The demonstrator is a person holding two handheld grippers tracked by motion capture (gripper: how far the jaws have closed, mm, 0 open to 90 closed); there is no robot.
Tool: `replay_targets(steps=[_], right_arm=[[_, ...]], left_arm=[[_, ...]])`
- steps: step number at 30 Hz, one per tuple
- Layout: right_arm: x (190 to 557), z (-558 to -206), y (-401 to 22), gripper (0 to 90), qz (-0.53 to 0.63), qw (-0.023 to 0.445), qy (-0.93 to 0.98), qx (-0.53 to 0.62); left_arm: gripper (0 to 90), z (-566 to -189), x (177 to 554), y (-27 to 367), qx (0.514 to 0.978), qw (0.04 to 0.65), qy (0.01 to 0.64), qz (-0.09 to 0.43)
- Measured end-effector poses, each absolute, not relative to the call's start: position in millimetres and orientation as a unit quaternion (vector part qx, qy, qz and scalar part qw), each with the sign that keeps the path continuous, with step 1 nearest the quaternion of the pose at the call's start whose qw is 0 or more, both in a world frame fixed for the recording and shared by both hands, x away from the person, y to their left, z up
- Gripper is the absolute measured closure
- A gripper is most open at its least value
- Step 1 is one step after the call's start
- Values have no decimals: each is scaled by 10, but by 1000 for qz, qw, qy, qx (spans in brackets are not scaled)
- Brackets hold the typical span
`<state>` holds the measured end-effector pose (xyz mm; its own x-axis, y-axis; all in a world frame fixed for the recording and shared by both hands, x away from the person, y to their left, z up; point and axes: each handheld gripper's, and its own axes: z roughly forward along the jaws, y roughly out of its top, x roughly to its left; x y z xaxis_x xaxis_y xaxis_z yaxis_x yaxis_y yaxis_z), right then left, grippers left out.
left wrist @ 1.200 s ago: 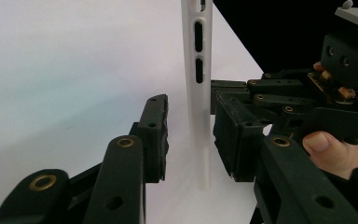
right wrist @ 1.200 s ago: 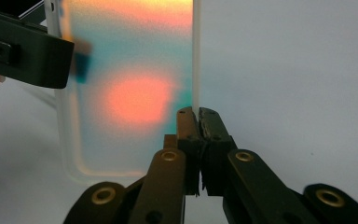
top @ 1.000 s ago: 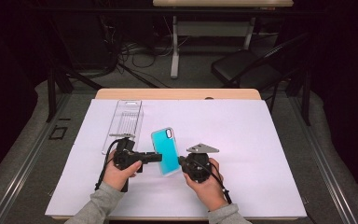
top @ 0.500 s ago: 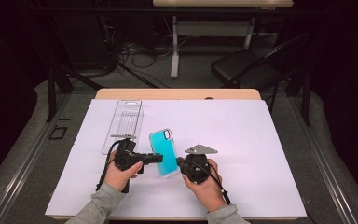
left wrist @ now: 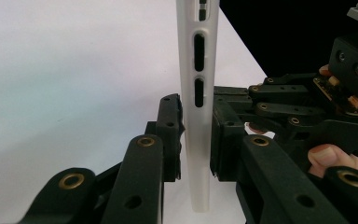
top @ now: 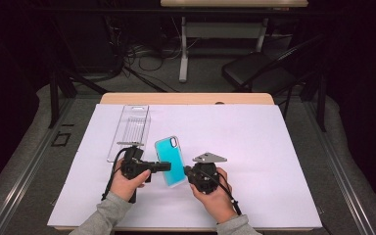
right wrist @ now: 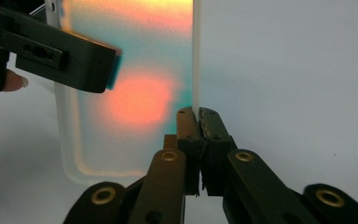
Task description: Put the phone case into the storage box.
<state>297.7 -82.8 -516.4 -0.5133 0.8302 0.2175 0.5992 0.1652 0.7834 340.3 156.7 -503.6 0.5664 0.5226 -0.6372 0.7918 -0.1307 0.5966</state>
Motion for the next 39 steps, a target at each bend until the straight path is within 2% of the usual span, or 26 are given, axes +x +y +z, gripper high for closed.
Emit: replay_targets(steps=[39], right_arm=[[2972,-5180,-813,880,437,131,753,474]], left_arm=[[811,-5052,3408,1585,720,483,471,-163]])
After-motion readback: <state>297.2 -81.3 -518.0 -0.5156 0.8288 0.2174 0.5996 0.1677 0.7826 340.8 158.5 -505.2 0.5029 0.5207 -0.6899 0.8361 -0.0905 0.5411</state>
